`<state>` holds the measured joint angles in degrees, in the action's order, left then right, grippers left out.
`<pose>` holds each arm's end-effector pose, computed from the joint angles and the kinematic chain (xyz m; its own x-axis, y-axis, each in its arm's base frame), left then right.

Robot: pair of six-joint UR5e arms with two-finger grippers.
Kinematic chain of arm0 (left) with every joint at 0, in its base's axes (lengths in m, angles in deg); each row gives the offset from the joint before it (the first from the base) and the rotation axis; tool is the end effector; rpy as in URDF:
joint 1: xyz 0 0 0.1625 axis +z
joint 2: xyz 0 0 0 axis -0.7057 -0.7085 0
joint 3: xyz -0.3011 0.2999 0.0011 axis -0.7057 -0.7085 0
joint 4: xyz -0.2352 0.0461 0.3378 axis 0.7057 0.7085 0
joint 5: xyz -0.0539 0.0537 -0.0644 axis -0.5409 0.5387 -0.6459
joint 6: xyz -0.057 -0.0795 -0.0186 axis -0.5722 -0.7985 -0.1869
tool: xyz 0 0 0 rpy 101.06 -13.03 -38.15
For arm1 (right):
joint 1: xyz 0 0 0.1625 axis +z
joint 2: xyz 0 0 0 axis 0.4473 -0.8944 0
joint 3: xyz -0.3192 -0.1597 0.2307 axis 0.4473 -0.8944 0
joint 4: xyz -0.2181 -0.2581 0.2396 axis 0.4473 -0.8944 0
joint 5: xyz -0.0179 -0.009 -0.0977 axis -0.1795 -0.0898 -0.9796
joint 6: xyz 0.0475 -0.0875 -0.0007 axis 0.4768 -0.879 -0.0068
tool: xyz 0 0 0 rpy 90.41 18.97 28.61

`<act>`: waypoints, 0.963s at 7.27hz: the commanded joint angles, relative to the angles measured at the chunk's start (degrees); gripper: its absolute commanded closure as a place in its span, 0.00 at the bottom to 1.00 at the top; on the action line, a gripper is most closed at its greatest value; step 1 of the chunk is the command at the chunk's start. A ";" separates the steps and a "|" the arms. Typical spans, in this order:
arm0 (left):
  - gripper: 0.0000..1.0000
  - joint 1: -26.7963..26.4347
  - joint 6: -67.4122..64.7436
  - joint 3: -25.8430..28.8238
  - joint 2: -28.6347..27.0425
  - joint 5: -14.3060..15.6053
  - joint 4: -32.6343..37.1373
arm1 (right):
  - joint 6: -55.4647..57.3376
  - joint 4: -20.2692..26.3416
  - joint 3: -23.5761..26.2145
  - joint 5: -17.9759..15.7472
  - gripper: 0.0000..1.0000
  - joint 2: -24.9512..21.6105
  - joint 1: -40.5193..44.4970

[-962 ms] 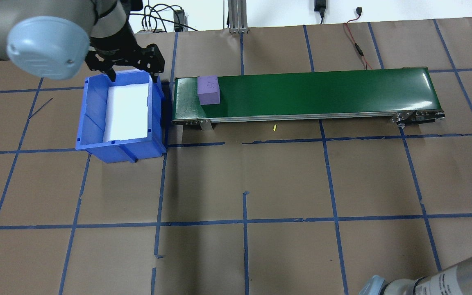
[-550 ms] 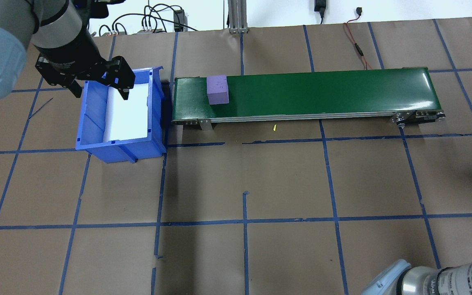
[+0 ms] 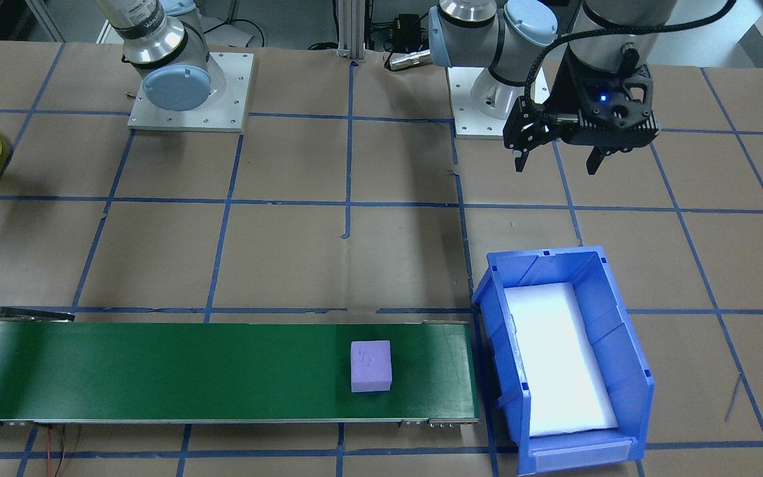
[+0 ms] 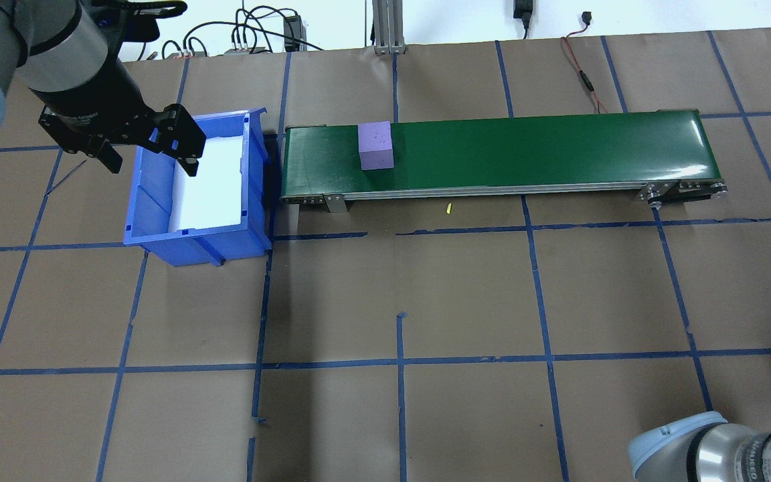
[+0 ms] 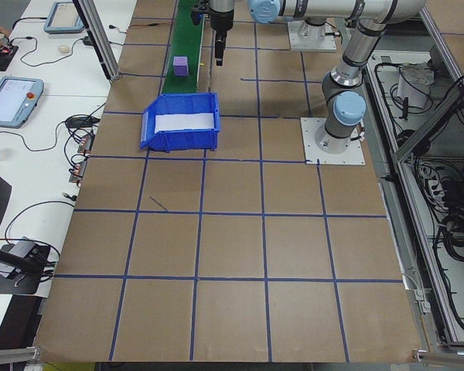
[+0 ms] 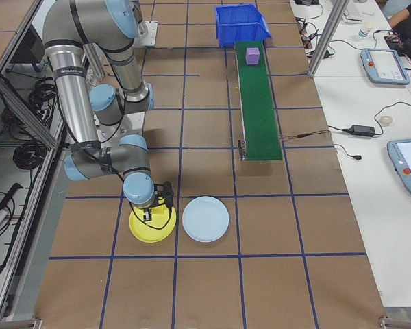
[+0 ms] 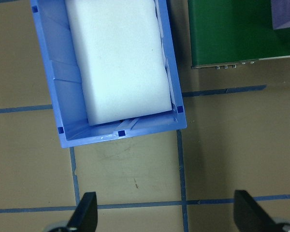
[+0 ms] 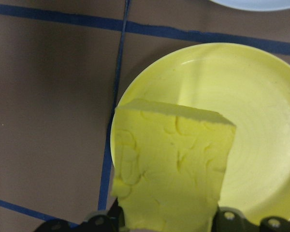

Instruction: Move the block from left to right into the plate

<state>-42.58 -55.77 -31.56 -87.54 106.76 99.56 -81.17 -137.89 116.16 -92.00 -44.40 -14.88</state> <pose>-0.1076 -0.4825 0.5002 -0.9967 0.0661 -0.0480 0.0672 0.9975 -0.0223 -0.4588 -0.2241 0.2389 -0.9619 -0.1736 -0.2111 -0.1925 0.9786 0.0726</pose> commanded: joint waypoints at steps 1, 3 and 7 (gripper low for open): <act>0.00 0.28 0.12 0.36 0.67 -1.09 0.59 | -5.62 -1.74 0.17 2.78 0.01 1.68 -1.05; 0.00 0.28 0.47 0.09 0.94 -2.92 0.59 | -3.47 -4.38 -0.45 2.71 0.00 0.38 0.34; 0.00 0.28 0.29 1.67 1.20 -1.46 1.98 | 19.29 0.52 -2.82 8.05 0.00 -3.58 23.71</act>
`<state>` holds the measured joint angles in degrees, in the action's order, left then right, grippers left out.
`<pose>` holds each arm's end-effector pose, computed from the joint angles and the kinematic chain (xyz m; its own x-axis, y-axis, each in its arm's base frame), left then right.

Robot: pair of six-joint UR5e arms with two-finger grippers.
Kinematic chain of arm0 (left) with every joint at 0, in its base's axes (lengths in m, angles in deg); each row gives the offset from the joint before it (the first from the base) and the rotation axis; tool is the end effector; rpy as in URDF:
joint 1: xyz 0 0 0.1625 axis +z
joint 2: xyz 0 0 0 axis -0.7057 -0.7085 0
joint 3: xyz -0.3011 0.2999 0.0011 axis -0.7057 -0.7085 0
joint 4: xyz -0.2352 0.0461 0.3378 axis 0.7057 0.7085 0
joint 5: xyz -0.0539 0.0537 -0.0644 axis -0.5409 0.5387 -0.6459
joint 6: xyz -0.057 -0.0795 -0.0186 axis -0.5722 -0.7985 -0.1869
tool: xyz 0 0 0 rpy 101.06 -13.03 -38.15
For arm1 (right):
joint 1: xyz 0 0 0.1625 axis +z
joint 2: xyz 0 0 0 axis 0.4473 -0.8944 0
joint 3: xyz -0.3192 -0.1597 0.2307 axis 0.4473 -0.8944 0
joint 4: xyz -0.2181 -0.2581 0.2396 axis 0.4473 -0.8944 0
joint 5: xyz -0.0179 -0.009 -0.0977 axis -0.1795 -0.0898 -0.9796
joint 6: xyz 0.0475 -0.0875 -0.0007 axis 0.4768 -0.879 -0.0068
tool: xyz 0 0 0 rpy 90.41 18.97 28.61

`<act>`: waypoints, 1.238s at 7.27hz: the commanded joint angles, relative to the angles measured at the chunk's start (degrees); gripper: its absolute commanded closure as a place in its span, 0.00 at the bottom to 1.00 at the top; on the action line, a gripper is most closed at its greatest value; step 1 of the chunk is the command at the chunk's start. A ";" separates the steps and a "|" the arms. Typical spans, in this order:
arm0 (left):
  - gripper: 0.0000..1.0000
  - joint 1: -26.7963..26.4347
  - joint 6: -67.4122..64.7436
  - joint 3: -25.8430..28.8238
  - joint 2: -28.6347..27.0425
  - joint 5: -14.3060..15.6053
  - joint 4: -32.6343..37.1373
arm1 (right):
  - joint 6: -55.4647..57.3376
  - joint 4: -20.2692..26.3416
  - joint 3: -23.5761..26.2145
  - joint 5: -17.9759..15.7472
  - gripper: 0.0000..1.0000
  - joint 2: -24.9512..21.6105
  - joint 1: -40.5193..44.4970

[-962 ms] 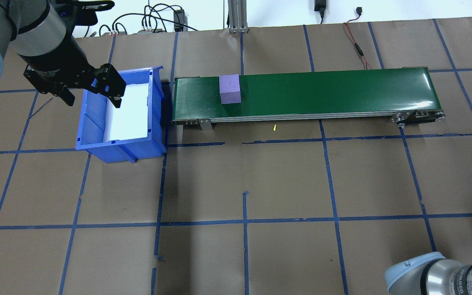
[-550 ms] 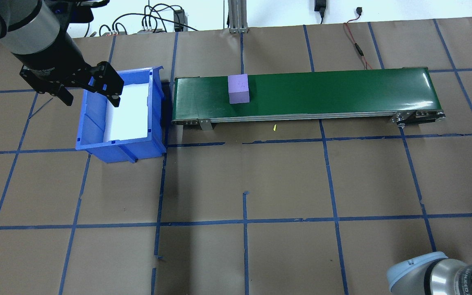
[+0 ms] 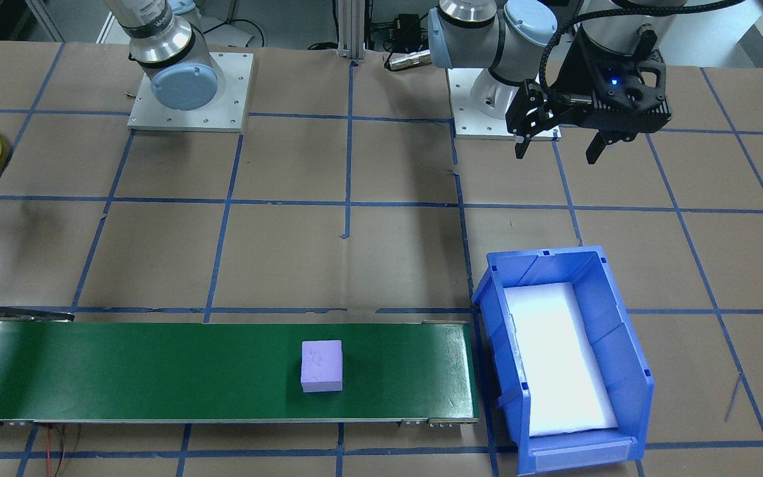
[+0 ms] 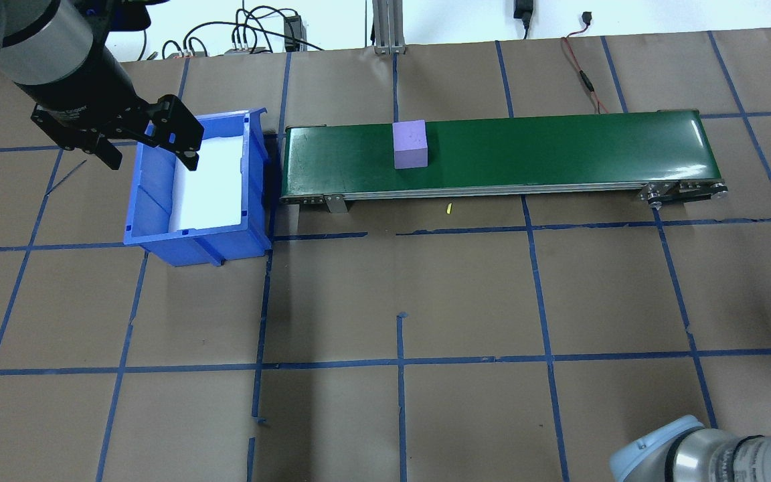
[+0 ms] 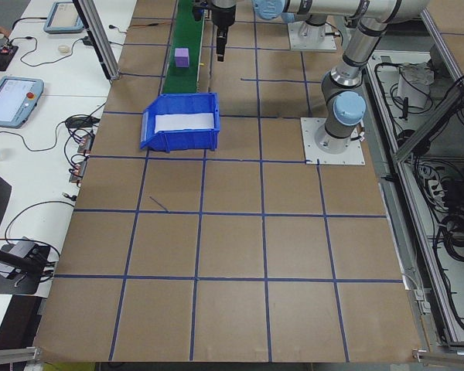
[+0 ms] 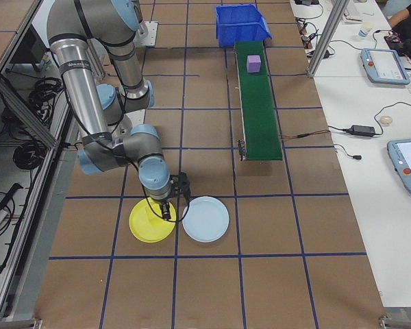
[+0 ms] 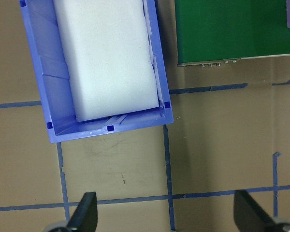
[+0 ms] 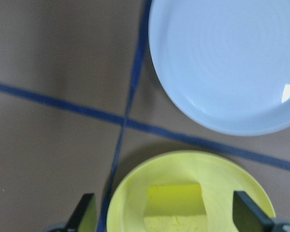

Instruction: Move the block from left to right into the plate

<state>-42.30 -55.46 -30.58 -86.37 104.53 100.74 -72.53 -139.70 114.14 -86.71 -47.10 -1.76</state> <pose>-0.1095 -0.4755 0.5161 -0.9977 0.0674 -0.0114 0.0679 0.9967 -0.0434 -0.4014 -0.3351 0.2795 -0.9622 -0.2522 -0.1029 -0.2530 0.9674 -0.0054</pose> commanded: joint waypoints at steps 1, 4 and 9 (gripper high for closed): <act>0.00 0.26 -0.01 1.74 0.03 0.96 2.90 | 20.07 2.52 -2.37 2.88 0.00 -1.58 20.44; 0.00 1.49 -0.10 2.37 -0.06 0.08 3.54 | 48.81 1.65 -3.53 6.11 0.00 -1.58 41.05; 0.00 1.23 -0.28 1.75 -0.06 -0.10 3.36 | 75.40 -10.48 -6.23 11.05 0.00 8.76 55.15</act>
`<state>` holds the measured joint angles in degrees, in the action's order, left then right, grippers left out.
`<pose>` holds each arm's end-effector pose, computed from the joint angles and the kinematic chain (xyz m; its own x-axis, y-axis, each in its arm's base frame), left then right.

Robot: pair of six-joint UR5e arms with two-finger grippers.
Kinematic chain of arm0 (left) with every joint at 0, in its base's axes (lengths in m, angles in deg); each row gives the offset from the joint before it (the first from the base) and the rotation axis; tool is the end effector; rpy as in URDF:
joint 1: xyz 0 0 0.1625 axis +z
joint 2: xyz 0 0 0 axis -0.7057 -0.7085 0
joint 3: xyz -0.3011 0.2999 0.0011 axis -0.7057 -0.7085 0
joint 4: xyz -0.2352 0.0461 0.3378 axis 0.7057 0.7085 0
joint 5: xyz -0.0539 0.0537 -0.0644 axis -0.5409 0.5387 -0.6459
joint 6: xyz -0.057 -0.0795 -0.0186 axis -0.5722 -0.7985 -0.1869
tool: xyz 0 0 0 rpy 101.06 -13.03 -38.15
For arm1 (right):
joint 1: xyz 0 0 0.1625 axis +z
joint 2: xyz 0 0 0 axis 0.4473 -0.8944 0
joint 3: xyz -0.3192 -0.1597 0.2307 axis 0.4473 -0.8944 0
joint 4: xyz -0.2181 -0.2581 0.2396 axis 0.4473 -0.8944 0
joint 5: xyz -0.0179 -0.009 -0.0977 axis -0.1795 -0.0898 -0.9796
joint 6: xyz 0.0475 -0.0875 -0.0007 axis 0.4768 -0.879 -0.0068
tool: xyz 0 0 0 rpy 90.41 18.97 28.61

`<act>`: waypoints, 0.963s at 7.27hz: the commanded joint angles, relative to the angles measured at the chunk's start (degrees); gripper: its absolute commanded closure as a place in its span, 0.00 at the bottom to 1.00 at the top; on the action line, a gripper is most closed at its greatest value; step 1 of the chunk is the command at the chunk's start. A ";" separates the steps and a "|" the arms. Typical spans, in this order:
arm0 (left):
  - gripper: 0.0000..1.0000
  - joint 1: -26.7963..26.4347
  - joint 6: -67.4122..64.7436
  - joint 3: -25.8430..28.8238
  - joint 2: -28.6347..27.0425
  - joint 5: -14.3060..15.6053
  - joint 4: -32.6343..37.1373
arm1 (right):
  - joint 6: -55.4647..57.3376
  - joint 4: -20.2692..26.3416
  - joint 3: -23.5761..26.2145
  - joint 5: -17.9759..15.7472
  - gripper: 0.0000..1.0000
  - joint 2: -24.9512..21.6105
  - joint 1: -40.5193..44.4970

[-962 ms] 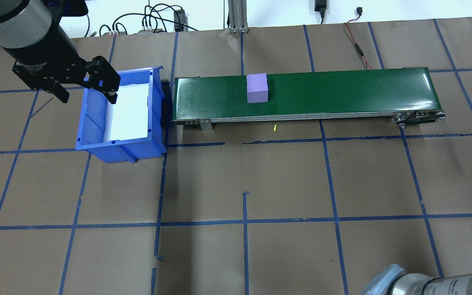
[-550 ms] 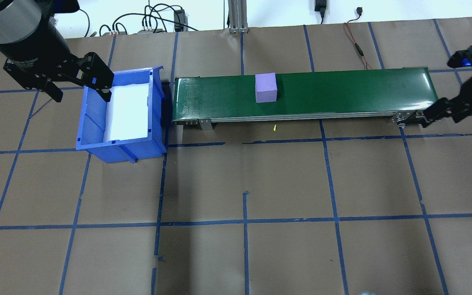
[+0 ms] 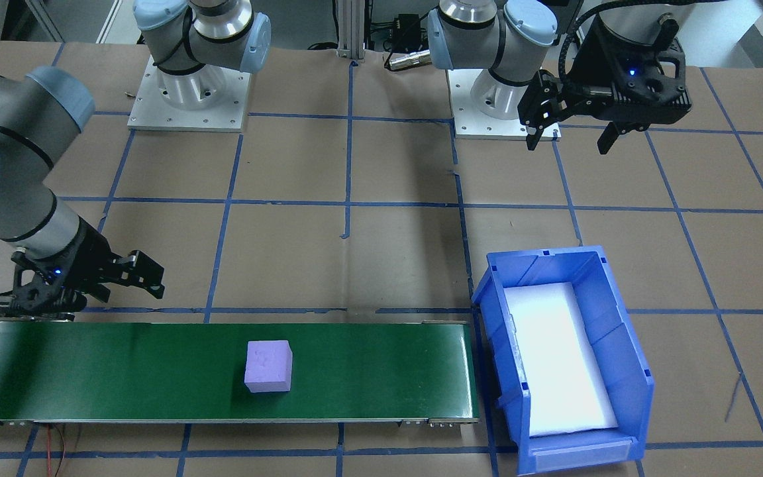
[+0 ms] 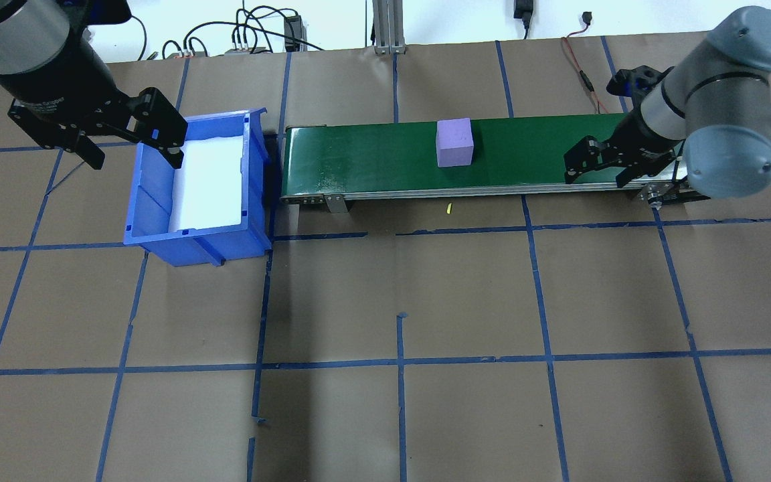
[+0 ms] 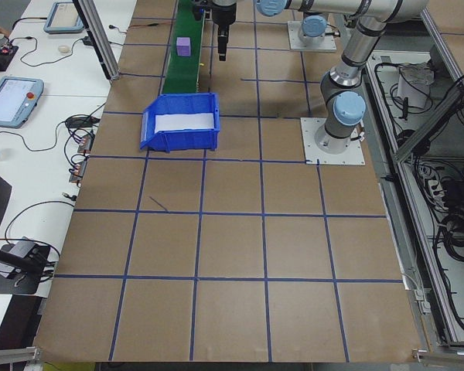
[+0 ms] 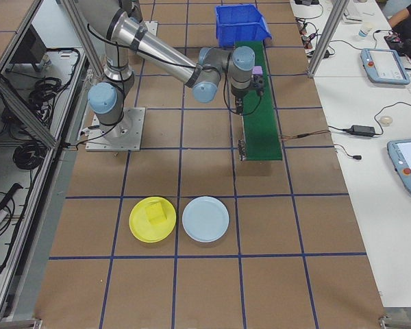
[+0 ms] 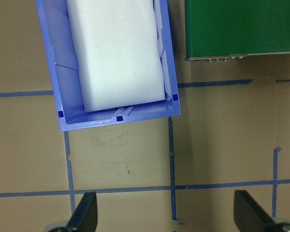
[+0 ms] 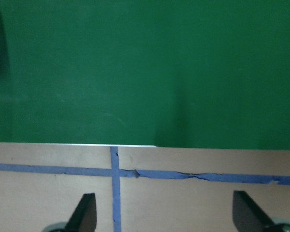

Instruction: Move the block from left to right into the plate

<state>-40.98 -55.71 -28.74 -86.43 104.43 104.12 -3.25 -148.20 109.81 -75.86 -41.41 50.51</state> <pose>-0.0989 -0.4748 0.5254 -0.9992 0.0404 -0.0064 0.0405 0.9991 -0.0159 0.0266 -0.5747 0.2762 -0.9787 0.0298 -0.2031 0.0434 0.9971 -0.0626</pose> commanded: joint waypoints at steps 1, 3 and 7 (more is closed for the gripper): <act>0.00 -0.09 -0.03 -0.17 0.01 0.00 -0.01 | 7.90 -1.98 -3.49 2.81 0.00 5.35 2.99; 0.00 -0.09 -0.03 -0.35 0.01 0.00 -0.19 | 9.32 -1.63 -4.03 4.95 0.00 5.64 3.25; 0.00 -0.18 -0.03 -0.52 0.01 0.00 -0.19 | 13.10 1.86 -11.31 5.74 0.00 6.87 3.34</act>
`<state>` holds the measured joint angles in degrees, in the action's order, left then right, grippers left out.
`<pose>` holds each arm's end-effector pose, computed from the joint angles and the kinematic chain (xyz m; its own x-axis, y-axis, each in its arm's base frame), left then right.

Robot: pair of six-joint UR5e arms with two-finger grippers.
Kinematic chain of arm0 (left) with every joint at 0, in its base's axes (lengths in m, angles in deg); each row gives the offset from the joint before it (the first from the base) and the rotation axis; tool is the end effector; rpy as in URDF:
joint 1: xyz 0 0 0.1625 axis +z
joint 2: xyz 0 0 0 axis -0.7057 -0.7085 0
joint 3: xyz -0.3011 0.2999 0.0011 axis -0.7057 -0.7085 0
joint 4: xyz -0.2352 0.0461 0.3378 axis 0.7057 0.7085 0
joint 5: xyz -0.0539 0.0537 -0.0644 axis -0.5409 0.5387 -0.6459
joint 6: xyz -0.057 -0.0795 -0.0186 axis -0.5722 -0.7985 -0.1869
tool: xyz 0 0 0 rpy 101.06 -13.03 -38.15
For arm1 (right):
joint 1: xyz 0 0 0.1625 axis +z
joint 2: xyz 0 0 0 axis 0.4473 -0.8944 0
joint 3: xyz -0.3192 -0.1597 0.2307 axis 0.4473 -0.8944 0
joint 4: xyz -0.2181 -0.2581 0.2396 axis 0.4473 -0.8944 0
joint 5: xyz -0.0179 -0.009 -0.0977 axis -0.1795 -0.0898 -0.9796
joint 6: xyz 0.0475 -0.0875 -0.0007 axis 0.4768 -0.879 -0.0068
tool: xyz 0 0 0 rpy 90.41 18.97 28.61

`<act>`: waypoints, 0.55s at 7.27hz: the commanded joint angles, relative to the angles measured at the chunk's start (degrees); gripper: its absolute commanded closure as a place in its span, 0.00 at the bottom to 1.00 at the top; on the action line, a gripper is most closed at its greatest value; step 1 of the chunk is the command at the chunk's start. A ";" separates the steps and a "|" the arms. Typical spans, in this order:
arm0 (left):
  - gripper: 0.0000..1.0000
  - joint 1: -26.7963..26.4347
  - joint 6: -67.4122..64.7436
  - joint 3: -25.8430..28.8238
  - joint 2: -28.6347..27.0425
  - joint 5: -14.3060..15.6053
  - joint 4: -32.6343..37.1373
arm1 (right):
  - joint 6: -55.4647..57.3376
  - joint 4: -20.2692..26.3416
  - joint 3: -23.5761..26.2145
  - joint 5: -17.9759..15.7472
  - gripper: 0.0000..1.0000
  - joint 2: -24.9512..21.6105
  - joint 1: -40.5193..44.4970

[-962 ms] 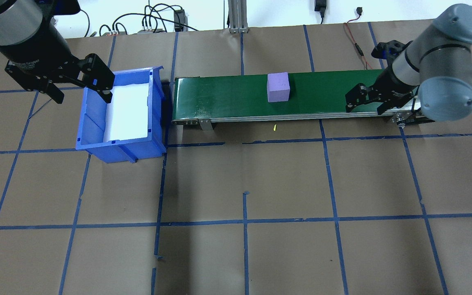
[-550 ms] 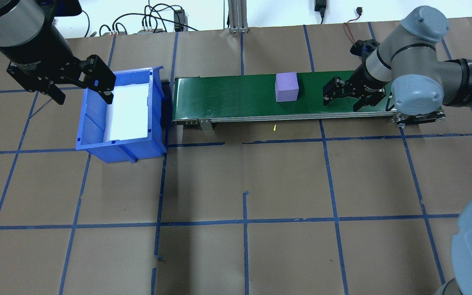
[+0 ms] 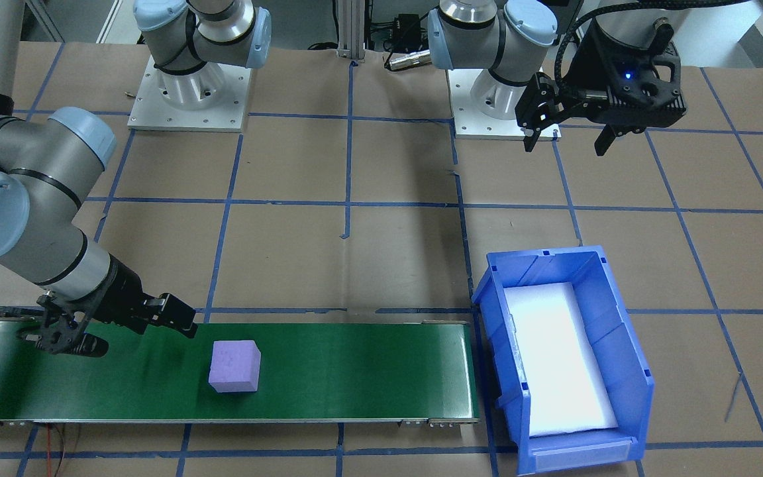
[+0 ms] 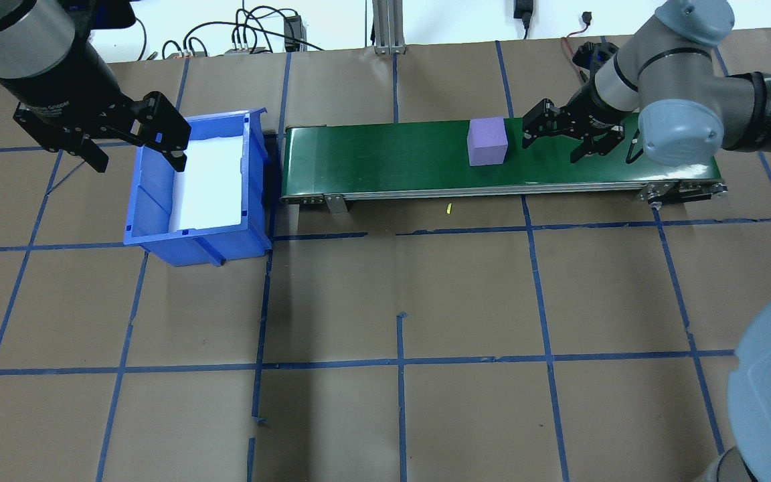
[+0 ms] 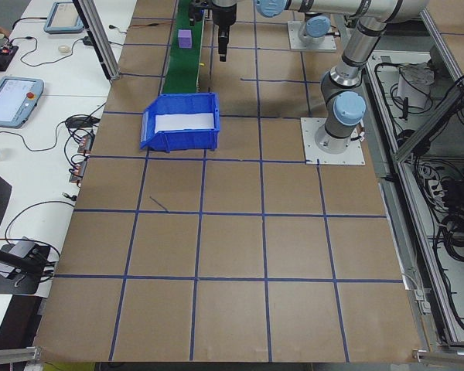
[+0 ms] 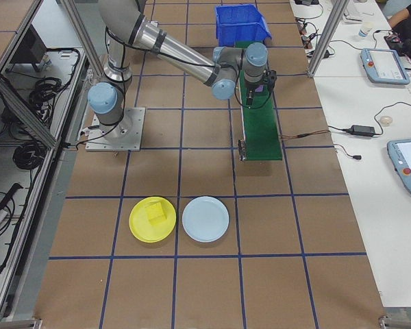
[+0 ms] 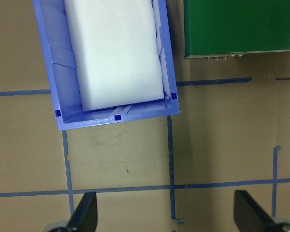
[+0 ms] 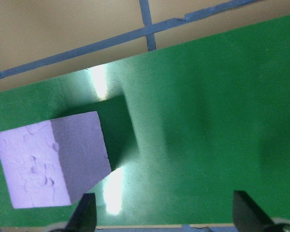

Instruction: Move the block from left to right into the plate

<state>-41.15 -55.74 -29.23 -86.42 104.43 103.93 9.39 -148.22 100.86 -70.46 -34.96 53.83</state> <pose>-0.1003 -0.4742 0.5216 -0.9991 0.0428 -0.0058 0.0429 0.9990 -0.0109 0.0591 -0.6305 0.2826 -0.9369 0.1728 -0.3038 0.1990 0.9783 -0.0575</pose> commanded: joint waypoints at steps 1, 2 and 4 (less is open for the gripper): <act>0.00 0.00 0.00 -0.04 0.00 0.00 0.00 | 1.08 1.90 -2.73 0.60 0.00 1.03 0.02; 0.00 0.00 0.00 -0.04 0.00 0.00 0.00 | 1.09 1.90 -2.91 0.60 0.00 1.12 0.02; 0.00 0.00 0.00 -0.13 0.00 0.00 0.00 | 2.31 1.90 -3.61 1.82 0.00 2.00 0.02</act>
<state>-41.16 -55.74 -29.32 -86.43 104.43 103.93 10.82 -146.35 97.79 -69.61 -33.58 53.85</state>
